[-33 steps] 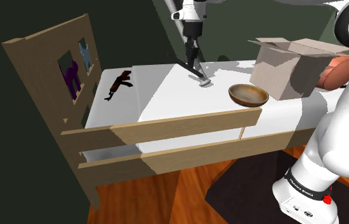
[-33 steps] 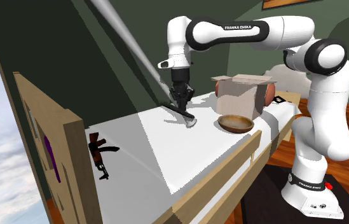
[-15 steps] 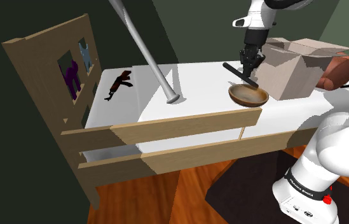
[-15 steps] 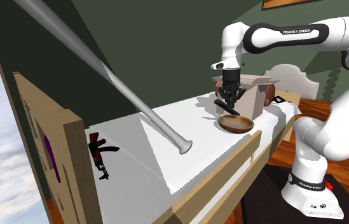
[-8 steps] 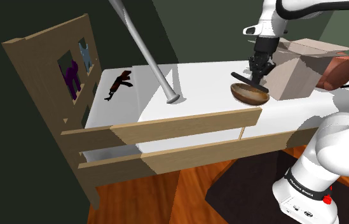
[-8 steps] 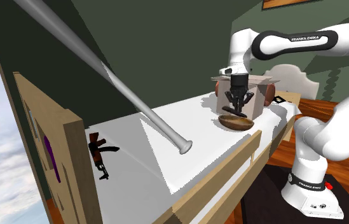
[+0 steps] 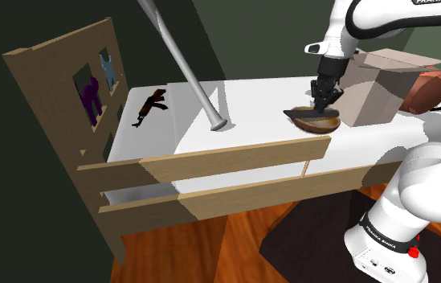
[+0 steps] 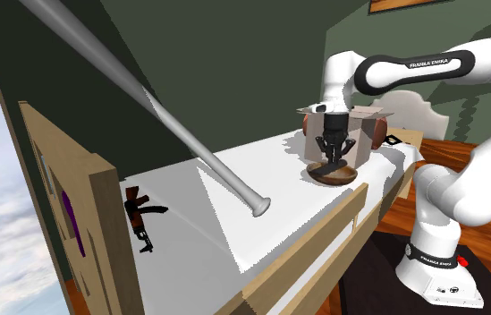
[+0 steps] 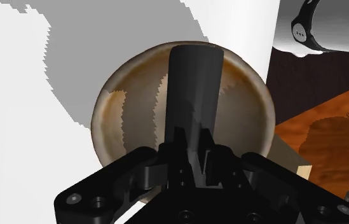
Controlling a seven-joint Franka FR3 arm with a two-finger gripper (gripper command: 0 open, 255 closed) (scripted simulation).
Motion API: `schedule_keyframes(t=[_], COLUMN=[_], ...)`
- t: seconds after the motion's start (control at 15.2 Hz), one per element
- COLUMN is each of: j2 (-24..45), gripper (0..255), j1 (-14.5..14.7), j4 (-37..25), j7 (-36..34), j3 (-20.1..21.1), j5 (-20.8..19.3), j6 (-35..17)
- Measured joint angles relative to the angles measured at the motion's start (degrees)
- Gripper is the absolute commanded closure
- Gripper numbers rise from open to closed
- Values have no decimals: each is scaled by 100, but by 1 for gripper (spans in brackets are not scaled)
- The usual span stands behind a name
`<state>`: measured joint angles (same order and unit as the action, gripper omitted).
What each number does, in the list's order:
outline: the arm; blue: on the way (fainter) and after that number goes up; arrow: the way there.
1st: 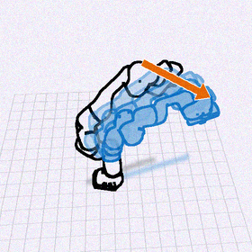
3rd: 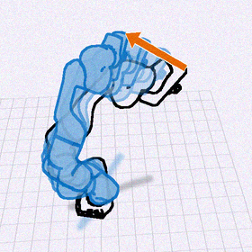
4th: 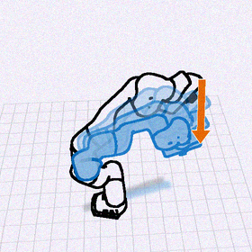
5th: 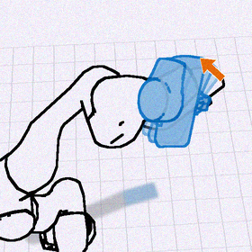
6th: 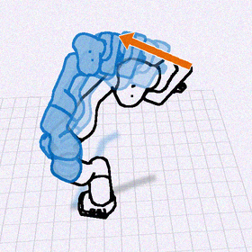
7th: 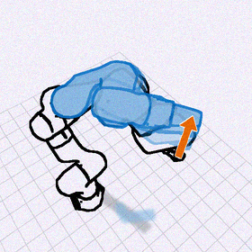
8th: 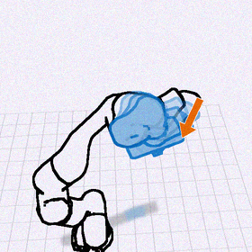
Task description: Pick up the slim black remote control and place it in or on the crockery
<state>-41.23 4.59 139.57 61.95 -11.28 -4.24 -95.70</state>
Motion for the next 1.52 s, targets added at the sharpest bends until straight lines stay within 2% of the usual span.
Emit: schedule_keyframes(t=[0.33,0.4,0.79,1.12,1.52], j2=[41,18,61,224,240], gripper=[255,0,0,0,0], j1=[-94,-120,-165,-151,-150], j4=[-11,7,46,-640,-733], j7=[62,77,98,102,109], j3=[56,69,82,133,133], j5=[74,88,-12,-26,-26], j6=[-25,-21,-30,570,653])
